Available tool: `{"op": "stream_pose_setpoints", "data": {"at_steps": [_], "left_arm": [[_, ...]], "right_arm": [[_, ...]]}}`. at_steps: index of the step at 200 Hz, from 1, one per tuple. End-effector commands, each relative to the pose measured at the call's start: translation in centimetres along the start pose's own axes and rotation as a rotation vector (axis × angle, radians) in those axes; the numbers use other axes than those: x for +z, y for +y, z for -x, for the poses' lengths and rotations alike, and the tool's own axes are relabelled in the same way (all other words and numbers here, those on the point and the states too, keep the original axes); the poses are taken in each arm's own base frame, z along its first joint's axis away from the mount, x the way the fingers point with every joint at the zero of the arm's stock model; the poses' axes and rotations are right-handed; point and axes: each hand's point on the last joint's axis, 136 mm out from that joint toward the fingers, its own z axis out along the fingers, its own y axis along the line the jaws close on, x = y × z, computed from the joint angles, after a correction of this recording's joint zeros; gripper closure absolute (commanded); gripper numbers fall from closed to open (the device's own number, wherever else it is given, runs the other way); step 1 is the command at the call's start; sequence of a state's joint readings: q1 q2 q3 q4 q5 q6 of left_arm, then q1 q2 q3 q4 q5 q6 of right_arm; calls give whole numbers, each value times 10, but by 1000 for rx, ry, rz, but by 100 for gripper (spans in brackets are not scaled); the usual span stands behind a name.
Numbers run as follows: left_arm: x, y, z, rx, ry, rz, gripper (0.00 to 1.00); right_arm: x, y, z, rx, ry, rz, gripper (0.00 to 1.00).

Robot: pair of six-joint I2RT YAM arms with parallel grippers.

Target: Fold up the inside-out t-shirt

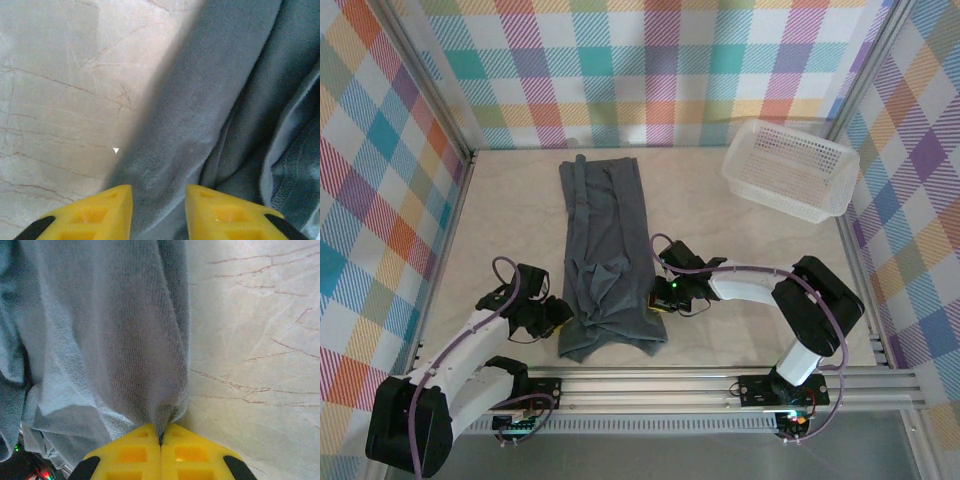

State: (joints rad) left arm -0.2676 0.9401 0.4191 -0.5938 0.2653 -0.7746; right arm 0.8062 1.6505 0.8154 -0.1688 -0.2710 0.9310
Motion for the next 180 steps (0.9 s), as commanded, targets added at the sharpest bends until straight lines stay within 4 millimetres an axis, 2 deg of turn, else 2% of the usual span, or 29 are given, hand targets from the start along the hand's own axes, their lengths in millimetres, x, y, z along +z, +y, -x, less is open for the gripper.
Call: {"op": "stream_pose_setpoints", "data": {"at_steps": [1,12,24,54,65,78,103,131,180], "left_arm": [[3,16,-6,-8,12,67,56],[1,20,-4,-4,4,93,51],[-1,20,-2,2,-4,100,50],[8,0,-6,4,42,-4,62],[10,-1,-7,4,50,-8,64],[11,2,-8,6,53,8,63],[11,9,-8,5,48,42,56],[3,19,-3,27,11,117,52],[10,6,-6,52,43,66,57]], "right_arm": [[0,5,0,-4,10,9,98],[-1,4,0,-3,7,6,98],[-1,3,0,-5,6,4,98],[0,4,0,-2,8,6,98],[1,3,0,0,10,7,98],[2,3,0,1,12,6,98],[1,3,0,1,11,6,98],[1,4,0,0,10,6,98],[3,4,0,2,16,9,98]]}}
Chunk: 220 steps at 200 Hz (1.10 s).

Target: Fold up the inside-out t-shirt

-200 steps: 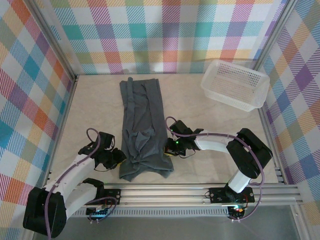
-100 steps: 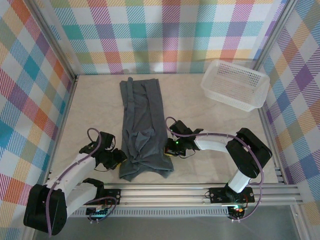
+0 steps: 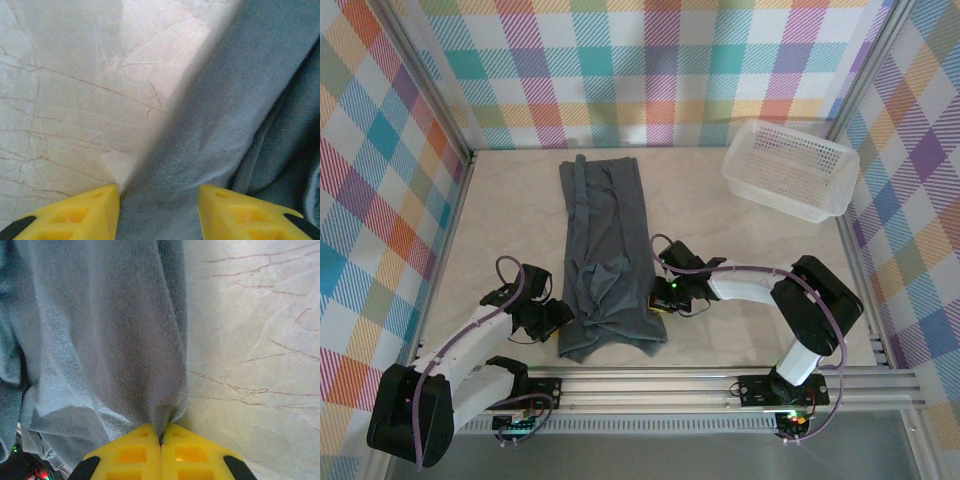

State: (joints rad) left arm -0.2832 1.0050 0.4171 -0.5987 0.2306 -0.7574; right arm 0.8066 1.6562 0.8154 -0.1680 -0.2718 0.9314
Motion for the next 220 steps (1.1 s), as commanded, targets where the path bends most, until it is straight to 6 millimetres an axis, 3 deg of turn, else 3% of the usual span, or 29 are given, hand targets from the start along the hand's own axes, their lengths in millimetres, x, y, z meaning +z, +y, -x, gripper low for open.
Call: {"op": "stream_pose_setpoints", "data": {"at_steps": [1,32,72,135,183,220], "left_arm": [[1,-7,-2,41,17,-10,57],[6,-12,-3,54,25,-14,62],[3,-20,-2,69,15,-28,85],[1,-24,-2,59,5,-54,100],[-1,-19,-4,57,0,-35,100],[-9,8,-11,42,1,78,100]], "right_arm": [[1,5,0,0,12,13,98],[1,5,0,1,9,11,98],[1,5,0,1,9,10,99],[3,7,1,-1,18,13,99],[4,6,1,0,17,10,99],[-1,-6,-6,12,21,-21,100]]}}
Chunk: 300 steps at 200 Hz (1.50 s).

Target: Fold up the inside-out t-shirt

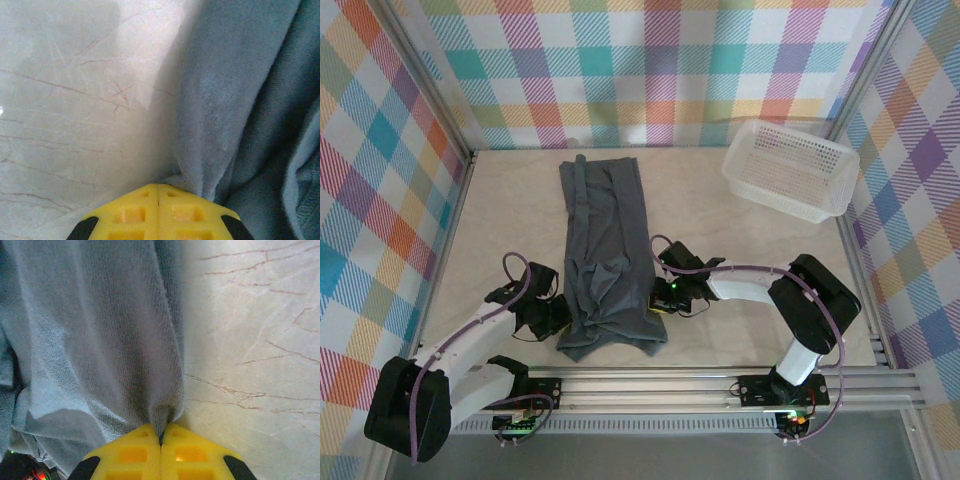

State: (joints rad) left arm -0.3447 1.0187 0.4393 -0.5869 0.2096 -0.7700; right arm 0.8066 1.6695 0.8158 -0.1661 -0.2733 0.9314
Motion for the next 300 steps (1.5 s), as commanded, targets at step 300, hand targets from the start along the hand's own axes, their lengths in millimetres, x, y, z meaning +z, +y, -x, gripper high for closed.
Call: {"op": "stream_pose_setpoints", "data": {"at_steps": [300], "left_arm": [[-68,-149,290,-16,-535,-44,100]], "right_arm": [[-78,98,289,-105,-421,126,100]]}}
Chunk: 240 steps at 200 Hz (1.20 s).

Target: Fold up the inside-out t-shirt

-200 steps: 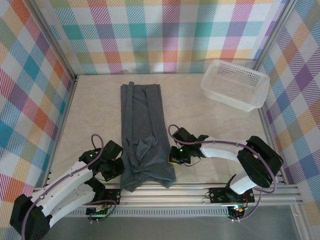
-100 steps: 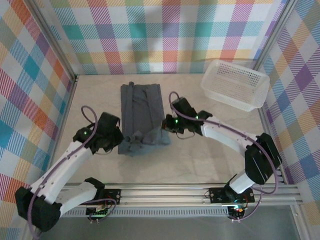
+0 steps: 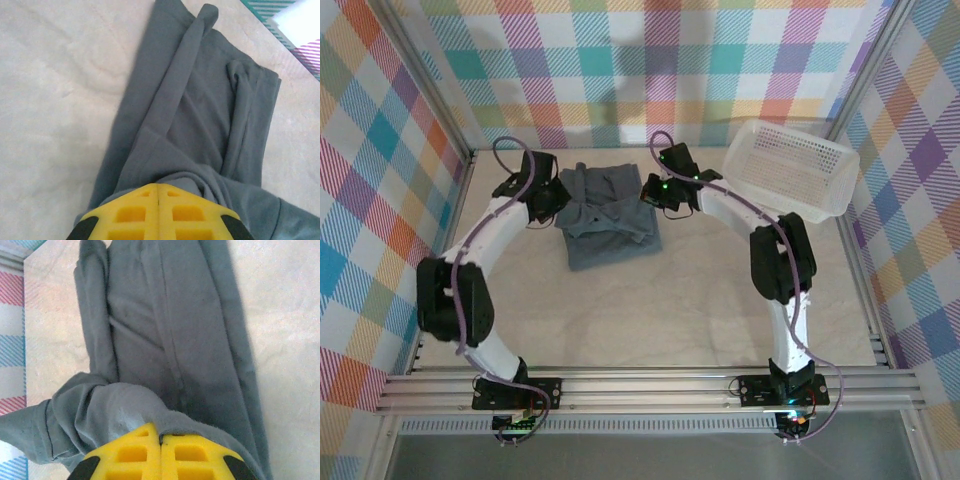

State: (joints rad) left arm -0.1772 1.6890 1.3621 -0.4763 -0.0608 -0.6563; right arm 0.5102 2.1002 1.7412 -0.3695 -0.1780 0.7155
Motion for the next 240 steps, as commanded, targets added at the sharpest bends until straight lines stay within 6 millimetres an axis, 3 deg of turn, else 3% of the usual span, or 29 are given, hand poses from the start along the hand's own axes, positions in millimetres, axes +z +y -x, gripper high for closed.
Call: {"op": "stream_pose_setpoints", "data": {"at_steps": [1,41,101,108,114,129,147,161,177,201,225,240], "left_arm": [[22,5,20,-6,-26,1,100],[57,12,36,-45,-17,2,100],[86,12,58,-54,-49,10,100],[90,12,60,-51,-46,16,100],[94,12,61,-53,-36,22,98],[97,13,67,-67,-20,5,79],[80,16,79,-73,-51,-25,65],[56,17,80,-87,-70,-59,59],[32,14,60,-96,-42,-109,57],[16,22,3,-85,51,-145,57],[21,27,-59,-53,197,-158,57],[30,22,-81,-31,232,-174,57]], "right_arm": [[12,2,19,-25,11,41,100],[37,0,40,-28,7,74,100],[69,-8,69,-27,27,85,98],[73,-10,70,-31,33,85,93],[76,-9,72,-31,39,90,84],[70,-7,78,-26,58,105,58],[42,-6,90,-58,33,93,48],[24,-14,91,-65,14,76,43],[14,-28,76,-68,11,65,41],[21,-59,31,-36,71,51,42],[36,-71,-2,-13,147,73,44],[48,-68,-16,-19,184,89,46]]}}
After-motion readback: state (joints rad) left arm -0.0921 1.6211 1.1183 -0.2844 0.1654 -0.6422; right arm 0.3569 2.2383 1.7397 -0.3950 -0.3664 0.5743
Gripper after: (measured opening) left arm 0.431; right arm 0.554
